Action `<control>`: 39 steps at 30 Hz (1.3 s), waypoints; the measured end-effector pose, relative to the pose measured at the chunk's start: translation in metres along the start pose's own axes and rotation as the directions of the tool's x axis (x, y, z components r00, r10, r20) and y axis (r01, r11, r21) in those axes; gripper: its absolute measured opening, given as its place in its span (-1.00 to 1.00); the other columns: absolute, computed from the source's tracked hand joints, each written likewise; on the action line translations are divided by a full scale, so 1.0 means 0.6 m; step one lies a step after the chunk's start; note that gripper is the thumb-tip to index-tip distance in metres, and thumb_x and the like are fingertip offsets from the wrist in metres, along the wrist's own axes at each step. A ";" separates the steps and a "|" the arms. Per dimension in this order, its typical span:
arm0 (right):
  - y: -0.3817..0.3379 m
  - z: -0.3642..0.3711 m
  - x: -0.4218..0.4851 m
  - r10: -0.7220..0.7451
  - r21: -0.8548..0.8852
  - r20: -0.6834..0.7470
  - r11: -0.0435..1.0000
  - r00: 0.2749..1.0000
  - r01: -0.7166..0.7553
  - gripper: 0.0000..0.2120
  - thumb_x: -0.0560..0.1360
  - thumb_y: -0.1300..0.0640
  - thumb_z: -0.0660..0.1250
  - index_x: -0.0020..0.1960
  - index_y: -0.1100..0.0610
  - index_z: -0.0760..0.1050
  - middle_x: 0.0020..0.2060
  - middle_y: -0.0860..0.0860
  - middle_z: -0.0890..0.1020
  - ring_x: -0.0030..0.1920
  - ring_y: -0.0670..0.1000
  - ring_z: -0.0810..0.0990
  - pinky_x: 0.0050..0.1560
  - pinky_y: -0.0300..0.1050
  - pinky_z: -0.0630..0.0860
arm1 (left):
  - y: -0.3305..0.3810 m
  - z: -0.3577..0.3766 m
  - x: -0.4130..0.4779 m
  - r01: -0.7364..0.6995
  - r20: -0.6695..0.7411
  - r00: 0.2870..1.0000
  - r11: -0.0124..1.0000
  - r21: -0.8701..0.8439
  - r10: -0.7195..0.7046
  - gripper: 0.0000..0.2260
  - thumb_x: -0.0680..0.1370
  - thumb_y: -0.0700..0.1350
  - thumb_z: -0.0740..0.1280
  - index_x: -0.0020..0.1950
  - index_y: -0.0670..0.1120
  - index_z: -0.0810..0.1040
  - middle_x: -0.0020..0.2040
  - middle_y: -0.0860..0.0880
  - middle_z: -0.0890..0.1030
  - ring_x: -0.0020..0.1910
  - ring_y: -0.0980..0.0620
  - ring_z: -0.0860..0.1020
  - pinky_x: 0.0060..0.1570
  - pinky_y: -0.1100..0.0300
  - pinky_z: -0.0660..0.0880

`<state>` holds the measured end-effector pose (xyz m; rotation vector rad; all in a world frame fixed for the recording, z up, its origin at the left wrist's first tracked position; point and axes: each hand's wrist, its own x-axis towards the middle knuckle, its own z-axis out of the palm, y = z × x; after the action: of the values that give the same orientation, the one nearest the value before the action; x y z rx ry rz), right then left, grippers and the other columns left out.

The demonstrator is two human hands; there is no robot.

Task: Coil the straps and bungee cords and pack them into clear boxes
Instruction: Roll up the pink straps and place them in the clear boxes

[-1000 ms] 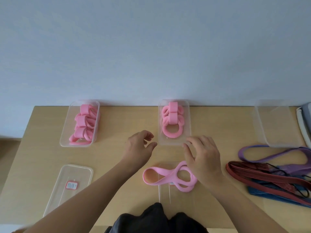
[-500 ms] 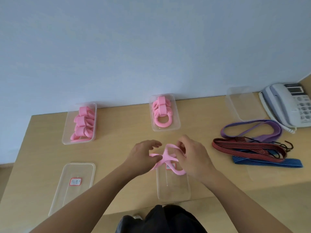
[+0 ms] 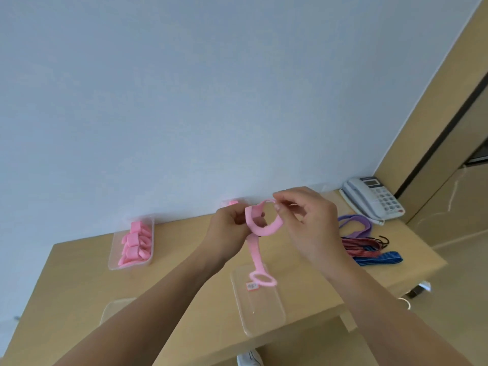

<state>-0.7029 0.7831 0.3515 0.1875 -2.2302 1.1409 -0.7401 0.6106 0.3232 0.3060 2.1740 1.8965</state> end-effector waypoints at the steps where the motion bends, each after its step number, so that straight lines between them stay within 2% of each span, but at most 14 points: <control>1: -0.012 -0.006 -0.005 -0.038 -0.016 -0.007 0.999 0.999 0.038 -0.87 0.47 0.29 0.44 -0.02 0.14 0.68 -0.11 -0.08 0.67 -0.09 -0.11 0.65 -0.08 -0.05 0.62 | 0.016 0.004 -0.007 -0.023 0.013 1.000 1.000 -0.010 0.023 -0.83 0.54 -0.33 0.38 0.00 -0.13 0.73 -0.10 -0.10 0.74 -0.12 0.03 0.66 -0.01 0.03 0.61; 3: -0.031 -0.018 -0.013 -0.112 -0.044 -0.012 0.993 0.994 0.111 -0.84 0.46 0.32 0.42 -0.01 0.14 0.69 -0.06 -0.05 0.66 -0.05 -0.10 0.65 -0.04 -0.05 0.62 | 0.040 0.011 -0.022 -0.071 0.053 0.996 0.996 -0.047 0.074 -0.90 0.50 -0.28 0.42 -0.04 -0.16 0.72 -0.14 -0.22 0.70 -0.17 -0.01 0.61 -0.05 0.00 0.56; 5: -0.045 -0.030 -0.021 -0.180 -0.064 0.014 0.982 0.984 0.180 -0.77 0.46 0.38 0.37 0.02 0.16 0.70 0.02 -0.02 0.65 0.04 -0.11 0.64 0.05 -0.14 0.60 | 0.062 0.017 -0.039 -0.101 0.081 0.991 0.991 -0.084 0.108 -0.91 0.47 -0.18 0.47 -0.05 -0.14 0.72 -0.20 -0.25 0.67 -0.21 -0.01 0.57 -0.12 0.09 0.53; 8: -0.057 -0.043 -0.027 -0.265 -0.134 0.057 0.953 0.963 0.271 -0.67 0.42 0.49 0.39 0.06 0.18 0.69 0.08 0.00 0.64 0.10 -0.17 0.59 0.12 -0.41 0.46 | 0.076 0.018 -0.051 -0.118 0.073 0.989 0.984 -0.133 0.129 -0.97 0.54 -0.23 0.47 -0.08 -0.13 0.71 -0.29 -0.08 0.65 -0.31 0.04 0.55 -0.31 0.29 0.44; 10: -0.060 -0.046 -0.023 -0.296 -0.168 0.066 0.938 0.953 0.303 -0.69 0.39 0.49 0.44 0.04 0.19 0.69 0.05 0.02 0.64 0.06 -0.15 0.59 0.10 -0.47 0.42 | 0.084 0.016 -0.054 -0.107 0.029 0.993 0.984 -0.146 0.112 -0.95 0.55 -0.26 0.46 -0.02 -0.15 0.69 -0.29 0.00 0.68 -0.32 0.06 0.59 -0.28 0.28 0.45; 13: -0.066 -0.044 -0.008 -0.352 -0.191 0.080 0.913 0.933 0.361 -0.76 0.38 0.44 0.48 -0.03 0.18 0.68 -0.01 -0.01 0.63 -0.01 -0.11 0.59 0.06 -0.48 0.40 | 0.094 0.013 -0.055 -0.074 -0.040 0.997 0.979 -0.192 0.068 -0.83 0.50 -0.24 0.51 0.05 -0.13 0.63 -0.23 -0.08 0.73 -0.27 -0.02 0.68 -0.12 0.11 0.53; 16: -0.073 -0.045 0.008 -0.388 -0.097 0.091 0.913 0.917 0.396 -0.70 0.38 0.44 0.45 0.03 0.15 0.69 0.03 -0.03 0.63 0.06 -0.14 0.60 0.09 -0.43 0.45 | 0.101 0.009 -0.050 -0.086 -0.098 0.993 0.971 -0.224 0.065 -0.80 0.41 -0.21 0.51 0.02 -0.08 0.68 -0.14 -0.23 0.73 -0.22 -0.15 0.66 -0.03 -0.14 0.56; 19: -0.062 -0.053 0.025 -0.441 -0.076 0.180 0.885 0.879 0.460 -0.66 0.38 0.45 0.43 0.07 0.15 0.68 0.11 -0.01 0.60 0.14 -0.12 0.57 0.15 -0.36 0.46 | 0.114 0.006 -0.045 -0.111 -0.138 0.988 0.932 -0.345 0.067 -0.84 0.52 -0.29 0.46 0.09 -0.21 0.69 -0.07 -0.27 0.70 -0.18 -0.15 0.62 -0.06 -0.01 0.54; 21: -0.046 -0.055 0.037 -0.475 -0.128 0.210 0.853 0.854 0.506 -0.69 0.39 0.44 0.45 0.05 0.16 0.67 0.09 0.01 0.60 0.12 -0.08 0.56 0.14 -0.34 0.45 | 0.122 0.008 -0.042 -0.122 -0.140 0.987 0.921 -0.371 0.075 -0.83 0.59 -0.23 0.41 0.12 -0.29 0.66 -0.15 -0.20 0.65 -0.22 -0.14 0.55 -0.17 0.10 0.52; 25: -0.034 -0.057 0.059 -0.497 -0.109 0.046 0.859 0.866 0.499 -0.80 0.42 0.40 0.49 -0.03 0.17 0.69 -0.07 -0.01 0.64 -0.05 -0.05 0.61 -0.03 -0.22 0.52 | 0.127 0.021 -0.037 -0.100 -0.204 0.978 0.942 -0.319 0.035 -0.84 0.60 -0.17 0.40 0.08 -0.23 0.71 -0.16 -0.18 0.66 -0.31 -0.08 0.56 -0.33 0.20 0.51; 29: -0.035 -0.061 0.082 -0.519 -0.111 -0.095 0.853 0.849 0.509 -0.90 0.43 0.36 0.49 -0.11 0.20 0.71 -0.16 0.02 0.66 -0.15 -0.02 0.62 -0.11 -0.26 0.51 | 0.126 0.041 -0.032 -0.083 -0.195 0.980 0.968 -0.236 0.037 -0.81 0.57 -0.06 0.46 0.04 -0.19 0.71 -0.04 -0.15 0.74 -0.26 -0.05 0.63 -0.23 0.15 0.56; 31: -0.025 -0.061 0.090 -0.546 -0.140 -0.049 0.833 0.836 0.536 -0.91 0.43 0.36 0.46 -0.19 0.21 0.69 -0.17 0.03 0.64 -0.16 0.02 0.61 -0.16 -0.16 0.51 | 0.128 0.049 -0.028 -0.091 -0.160 0.986 0.964 -0.250 0.051 -0.81 0.57 -0.07 0.46 0.07 -0.18 0.71 0.01 -0.15 0.74 -0.18 -0.07 0.66 -0.11 0.08 0.55; 34: -0.008 -0.070 0.091 -0.554 -0.163 0.018 0.820 0.832 0.549 -0.87 0.43 0.39 0.42 -0.14 0.21 0.69 -0.12 0.05 0.62 -0.12 0.06 0.60 -0.15 -0.13 0.52 | 0.135 0.060 -0.021 -0.092 -0.121 0.991 0.935 -0.341 0.054 -0.71 0.52 -0.03 0.44 0.10 -0.22 0.70 -0.03 -0.17 0.72 -0.07 -0.16 0.68 0.06 -0.08 0.53; 39: 0.010 -0.088 0.086 -0.537 -0.192 0.069 0.820 0.841 0.540 -0.84 0.42 0.41 0.46 -0.10 0.19 0.69 -0.08 0.04 0.63 -0.06 0.04 0.57 -0.09 -0.15 0.51 | 0.130 0.087 -0.011 -0.110 -0.171 0.984 0.933 -0.342 0.054 -0.73 0.59 -0.02 0.40 0.12 -0.20 0.72 -0.04 -0.19 0.73 -0.05 -0.14 0.70 0.11 -0.12 0.57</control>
<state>-0.7219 0.8351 0.4007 0.6940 -2.0837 0.5959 -0.7174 0.6680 0.3941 0.1855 1.8849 2.3801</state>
